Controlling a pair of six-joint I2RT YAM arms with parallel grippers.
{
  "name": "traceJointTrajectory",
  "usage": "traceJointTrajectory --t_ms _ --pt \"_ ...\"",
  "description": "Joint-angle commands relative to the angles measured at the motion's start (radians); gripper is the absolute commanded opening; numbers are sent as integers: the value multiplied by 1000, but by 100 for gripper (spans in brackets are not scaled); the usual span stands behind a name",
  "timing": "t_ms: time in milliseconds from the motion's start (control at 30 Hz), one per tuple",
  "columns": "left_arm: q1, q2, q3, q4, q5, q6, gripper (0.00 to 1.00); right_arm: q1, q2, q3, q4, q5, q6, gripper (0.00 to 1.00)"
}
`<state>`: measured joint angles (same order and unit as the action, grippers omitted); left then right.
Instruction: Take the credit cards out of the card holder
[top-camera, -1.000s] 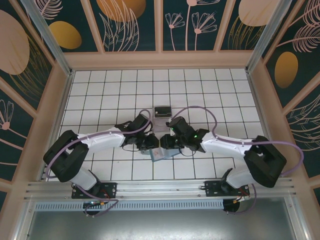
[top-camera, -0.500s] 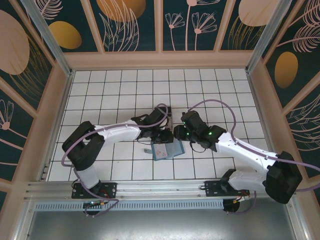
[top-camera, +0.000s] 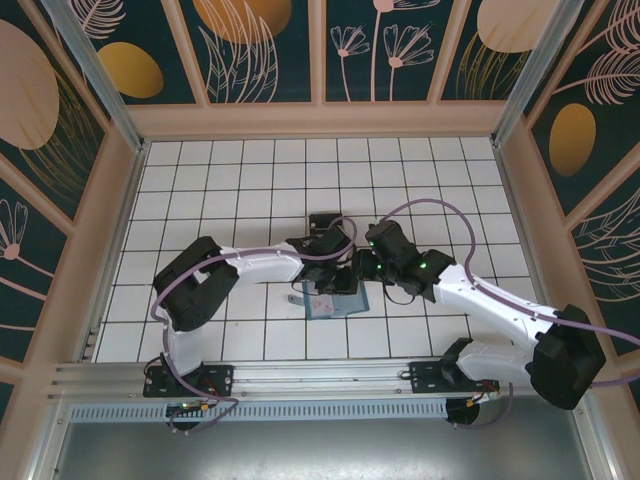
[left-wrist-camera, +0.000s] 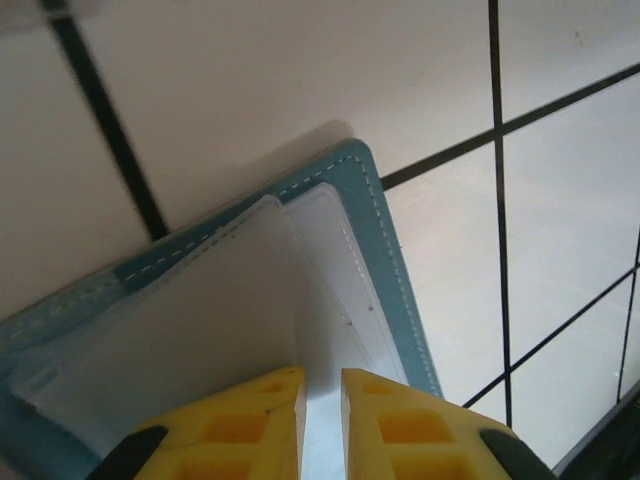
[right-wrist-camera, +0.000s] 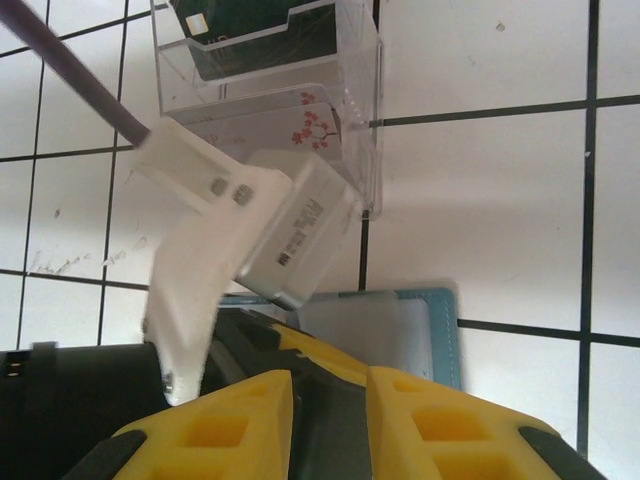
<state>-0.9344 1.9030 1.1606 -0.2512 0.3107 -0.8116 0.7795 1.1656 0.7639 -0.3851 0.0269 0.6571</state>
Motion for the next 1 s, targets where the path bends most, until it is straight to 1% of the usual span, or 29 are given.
traceJointTrajectory --t_ms 0,300,467,600,700,800,867,933,967 --pt "15 -110 -31 -35 -82 -5 18 -6 18 31 29 -76 2 26" --pt "88 -324 -218 -54 -131 -46 17 -4 137 41 143 -339 3 24" --pt "118 -390 -306 -62 -139 -59 17 19 220 63 163 -415 -16 21" --pt "122 -395 -338 -23 -115 -73 18 36 259 100 119 -385 -35 21" --pt "121 -341 -309 6 -76 -68 17 39 258 107 99 -359 -40 21" --pt "123 -330 -292 -22 -104 -63 18 38 247 106 77 -335 -40 22" --pt "121 -340 -288 -69 -145 -56 18 41 255 101 73 -343 -39 22" --pt "125 -365 -309 -89 -170 -61 18 60 281 119 42 -312 -46 22" --pt "131 -382 -330 -85 -171 -67 18 87 306 147 13 -286 -64 23"
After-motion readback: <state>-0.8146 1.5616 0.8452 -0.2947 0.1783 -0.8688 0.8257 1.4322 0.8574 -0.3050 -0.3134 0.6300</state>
